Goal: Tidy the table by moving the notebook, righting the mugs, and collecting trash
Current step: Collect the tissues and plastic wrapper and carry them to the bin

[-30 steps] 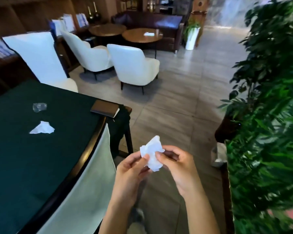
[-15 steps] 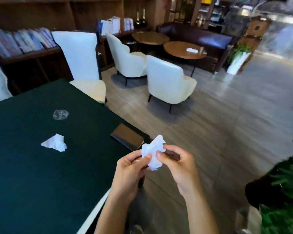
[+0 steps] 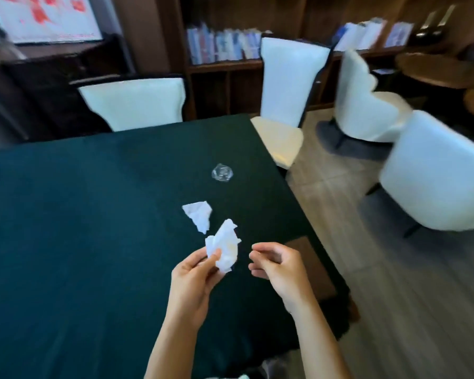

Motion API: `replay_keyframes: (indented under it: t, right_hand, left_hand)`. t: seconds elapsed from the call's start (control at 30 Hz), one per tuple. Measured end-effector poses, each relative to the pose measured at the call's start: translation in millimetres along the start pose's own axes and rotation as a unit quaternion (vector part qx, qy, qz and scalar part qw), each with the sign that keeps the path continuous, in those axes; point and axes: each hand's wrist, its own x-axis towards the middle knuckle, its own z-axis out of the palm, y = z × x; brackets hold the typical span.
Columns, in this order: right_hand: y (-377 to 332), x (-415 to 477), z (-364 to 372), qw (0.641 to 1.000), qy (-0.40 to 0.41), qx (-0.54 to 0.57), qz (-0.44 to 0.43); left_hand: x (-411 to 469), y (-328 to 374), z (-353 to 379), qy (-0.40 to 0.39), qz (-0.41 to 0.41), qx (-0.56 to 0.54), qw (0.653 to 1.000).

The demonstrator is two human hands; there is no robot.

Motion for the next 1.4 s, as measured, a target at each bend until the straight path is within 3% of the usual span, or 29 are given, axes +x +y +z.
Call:
replay_keyframes:
  t: [0.13, 0.43, 0.63, 0.77, 0.87, 1.0, 1.1, 1.23, 1.4]
  right_hand:
    - [11.8, 95.2, 34.8, 0.988, -0.115, -0.097, 0.039]
    - [20.3, 255.4, 115.8, 0.927, -0.261, -0.268, 0.031]
    - [37.1, 310.1, 160.9, 0.892, -0.331, -0.306, 0.040]
    - [32.5, 315.0, 162.6, 0.859, -0.353, -0.370, -0.024]
    - [7.5, 308.1, 147.7, 0.803, -0.452, -0.386, -0.035]
    - [-39.0, 298.6, 128.5, 0.761, -0.596, -0.257, 0.015]
    - [-52.0, 303.0, 121.6, 0.810, -0.570, -0.136, 0.012]
    - [-36.6, 306.9, 118.6, 0.904, -0.421, -0.076, -0.023]
    - [-29.3, 313.8, 103.5, 0.933, -0.328, -0.120, -0.090]
  left_hand:
    - [38.5, 6.4, -11.8, 0.117, 0.021, -0.042, 0.992]
    - [108.5, 11.9, -11.3, 0.315, 0.045, -0.097, 0.943]
    - [135.0, 16.6, -14.0, 0.359, 0.053, -0.069, 0.929]
    - [155.2, 21.2, -23.7, 0.390, 0.053, -0.030, 0.919]
    - [171.8, 23.0, -25.9, 0.404, 0.037, 0.019, 0.914]
    - [192.3, 19.3, -18.0, 0.389, 0.011, 0.106, 0.915]
    - [201.5, 17.4, -2.0, 0.362, -0.008, 0.125, 0.924]
    - [215.3, 20.0, 22.2, 0.283, -0.028, 0.067, 0.956]
    - [232.8, 23.7, 42.9, 0.181, -0.030, -0.040, 0.982]
